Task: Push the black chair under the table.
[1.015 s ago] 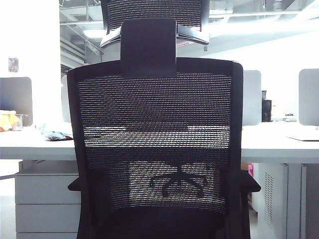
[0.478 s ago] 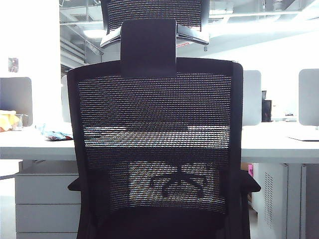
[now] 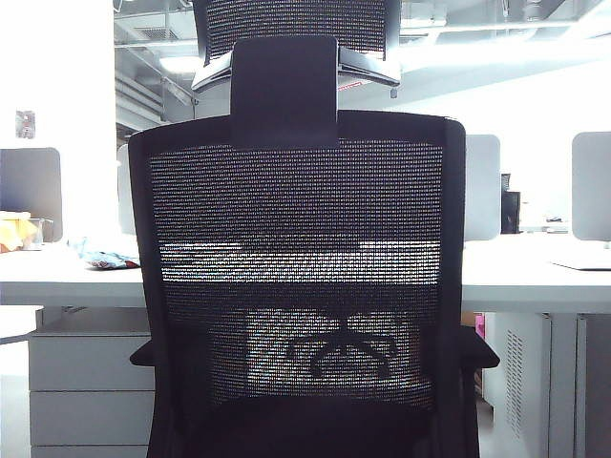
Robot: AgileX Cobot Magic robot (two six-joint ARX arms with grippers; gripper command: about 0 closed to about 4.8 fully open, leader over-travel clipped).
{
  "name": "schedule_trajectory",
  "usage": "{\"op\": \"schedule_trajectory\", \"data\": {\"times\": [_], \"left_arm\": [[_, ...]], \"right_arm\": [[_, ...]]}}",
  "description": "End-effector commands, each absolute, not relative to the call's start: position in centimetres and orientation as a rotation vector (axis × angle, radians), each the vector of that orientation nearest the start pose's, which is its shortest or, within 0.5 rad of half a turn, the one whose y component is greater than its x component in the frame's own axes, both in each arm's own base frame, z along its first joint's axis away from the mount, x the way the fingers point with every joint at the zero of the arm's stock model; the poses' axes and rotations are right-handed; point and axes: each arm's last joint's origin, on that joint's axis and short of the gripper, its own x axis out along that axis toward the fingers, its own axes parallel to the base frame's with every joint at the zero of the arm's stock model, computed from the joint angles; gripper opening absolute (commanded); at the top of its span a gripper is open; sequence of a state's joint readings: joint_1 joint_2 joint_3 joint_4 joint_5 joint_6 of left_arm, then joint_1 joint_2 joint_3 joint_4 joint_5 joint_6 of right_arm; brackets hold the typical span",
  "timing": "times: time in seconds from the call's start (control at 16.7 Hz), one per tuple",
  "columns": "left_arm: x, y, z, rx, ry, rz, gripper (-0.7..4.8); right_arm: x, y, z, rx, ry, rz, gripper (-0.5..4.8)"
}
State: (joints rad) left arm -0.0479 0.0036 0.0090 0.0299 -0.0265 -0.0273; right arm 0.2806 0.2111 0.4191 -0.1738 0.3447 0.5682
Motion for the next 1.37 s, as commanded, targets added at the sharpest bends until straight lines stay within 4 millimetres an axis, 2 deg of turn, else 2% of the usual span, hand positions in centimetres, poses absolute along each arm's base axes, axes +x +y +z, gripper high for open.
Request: {"op": "schedule_trajectory", "data": {"times": [0.06,1.07,1.25,1.37], "left_arm": [[9.7,-0.4,17.0,-0.032,-0.043,-0.025,-0.05],[9.7,-0.4,17.0,-0.032,-0.043,-0.026,-0.05],[9.7,-0.4,17.0,-0.032,-0.043,-0.026,-0.05],[9.7,-0.4,17.0,-0.032,-0.043,-0.026,-0.05]], "right_arm": [[8.3,1.4,27.4,0.587,-0.065,-0.049,0.0],[8.3,1.4,27.4,0.576,-0.06,-0.05,0.0],[8.3,0.9,27.0,0.404,-0.029,-0.103,0.0],[8.2,0.2,26.7,0.351,-0.007,-0.159,0.0]]}}
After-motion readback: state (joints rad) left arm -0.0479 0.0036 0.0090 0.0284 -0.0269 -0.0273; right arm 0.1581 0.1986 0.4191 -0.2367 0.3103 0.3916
